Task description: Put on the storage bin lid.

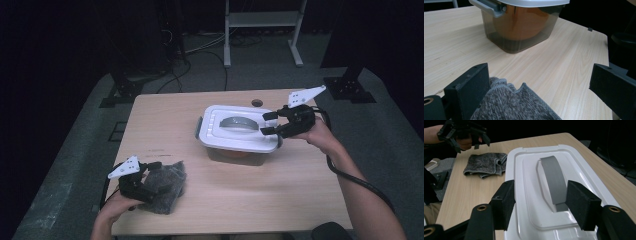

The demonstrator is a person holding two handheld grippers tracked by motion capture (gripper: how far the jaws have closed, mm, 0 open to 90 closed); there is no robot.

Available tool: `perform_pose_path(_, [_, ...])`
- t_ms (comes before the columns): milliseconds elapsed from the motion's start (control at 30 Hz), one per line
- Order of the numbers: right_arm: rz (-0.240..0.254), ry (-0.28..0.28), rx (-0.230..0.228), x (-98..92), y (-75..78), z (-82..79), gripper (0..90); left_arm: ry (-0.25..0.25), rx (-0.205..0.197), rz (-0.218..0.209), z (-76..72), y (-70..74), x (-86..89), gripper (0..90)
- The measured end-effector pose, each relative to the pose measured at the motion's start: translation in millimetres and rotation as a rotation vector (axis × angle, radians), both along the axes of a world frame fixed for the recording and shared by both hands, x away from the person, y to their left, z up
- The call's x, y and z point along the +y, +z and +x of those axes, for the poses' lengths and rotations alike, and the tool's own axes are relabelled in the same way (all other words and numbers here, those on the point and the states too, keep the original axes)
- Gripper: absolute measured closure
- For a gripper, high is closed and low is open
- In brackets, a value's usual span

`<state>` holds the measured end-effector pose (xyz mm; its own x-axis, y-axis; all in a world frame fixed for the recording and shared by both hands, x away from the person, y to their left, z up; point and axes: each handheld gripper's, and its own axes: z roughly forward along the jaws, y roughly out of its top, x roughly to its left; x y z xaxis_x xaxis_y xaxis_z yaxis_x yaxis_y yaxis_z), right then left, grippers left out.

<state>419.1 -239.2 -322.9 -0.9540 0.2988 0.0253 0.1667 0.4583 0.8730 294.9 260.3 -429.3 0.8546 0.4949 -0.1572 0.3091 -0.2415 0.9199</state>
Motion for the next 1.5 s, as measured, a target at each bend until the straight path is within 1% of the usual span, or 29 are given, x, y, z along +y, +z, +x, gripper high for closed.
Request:
perform_pose_path(267, [0.01,-0.023,0.003,-17.6,-3.9,-9.5,39.4,0.003,0.001,0.001,0.2,-0.4,-0.7,2.1])
perform_pose_path(400, [0.009,-0.033,0.009,-22.7,-6.4,-12.0,39.0,0.002,0.004,0.002,0.2,-0.7,-1.2,2.1])
perform_pose_path(433, [0.011,-0.04,0.014,-27.3,-8.7,-14.1,38.7,0.0,0.003,0.001,0.4,-0.7,-1.3,2.1])
perform_pose_path(533, [0.02,-0.046,0.016,-30.9,-11.0,-15.9,38.5,0.0,0.008,0.001,0.4,-1.2,-1.9,2.1])
perform_pose_path(800, [0.015,-0.065,0.029,-41.4,-17.5,-21.7,37.6,0.002,0.009,0.003,0.6,-1.7,-1.6,2.1])
perform_pose_path(1067, [0.03,-0.089,0.038,-52.8,-24.5,-28.9,36.8,0.003,0.012,0.003,0.7,-2.3,-2.0,2.1])
perform_pose_path(1133, [0.028,-0.097,0.038,-55.8,-27.4,-31.0,36.5,0.004,0.013,0.003,0.7,-2.5,-1.9,2.1])
perform_pose_path(1233, [0.042,-0.106,0.036,-59.4,-30.1,-35.4,36.5,0.004,0.013,0.003,0.9,-3.1,-1.9,2.1])
perform_pose_path(1400, [0.041,-0.115,0.038,-65.8,-35.1,-41.3,36.5,0.005,0.013,0.004,0.8,-2.9,-1.9,2.1])
perform_pose_path(1500, [0.05,-0.128,0.042,-71.2,-38.6,-45.8,35.9,0.005,0.012,0.005,0.7,-2.9,-2.0,2.1])
